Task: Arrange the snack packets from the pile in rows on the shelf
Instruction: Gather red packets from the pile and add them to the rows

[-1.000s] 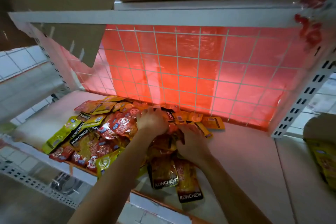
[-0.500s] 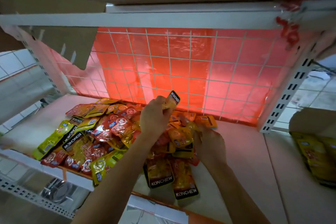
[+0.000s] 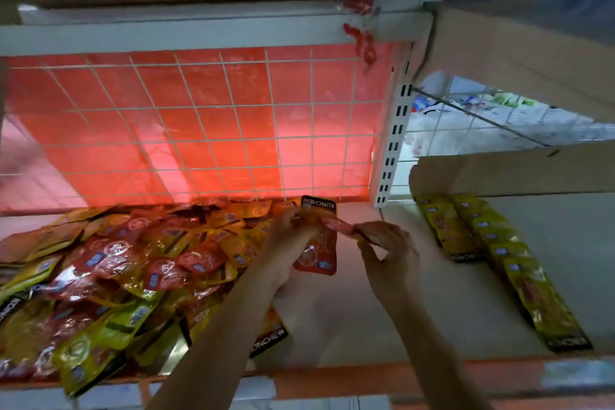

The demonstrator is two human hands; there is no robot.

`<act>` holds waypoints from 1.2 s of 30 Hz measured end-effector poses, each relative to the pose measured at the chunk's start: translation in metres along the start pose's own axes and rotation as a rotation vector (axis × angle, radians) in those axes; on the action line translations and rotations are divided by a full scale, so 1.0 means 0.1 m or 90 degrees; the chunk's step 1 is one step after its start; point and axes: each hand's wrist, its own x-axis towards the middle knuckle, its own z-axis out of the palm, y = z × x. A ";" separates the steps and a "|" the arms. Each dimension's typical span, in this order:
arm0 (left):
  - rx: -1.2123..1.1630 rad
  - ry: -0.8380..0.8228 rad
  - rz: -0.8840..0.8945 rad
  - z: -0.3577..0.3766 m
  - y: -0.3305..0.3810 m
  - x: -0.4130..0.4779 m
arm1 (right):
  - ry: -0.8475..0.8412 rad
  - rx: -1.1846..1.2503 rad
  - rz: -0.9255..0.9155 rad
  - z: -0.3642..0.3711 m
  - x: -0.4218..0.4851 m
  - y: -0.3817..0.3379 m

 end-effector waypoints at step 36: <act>-0.039 -0.451 -0.179 4.94 -0.12 -1.55 | 0.272 0.293 0.367 -4.53 -0.66 2.37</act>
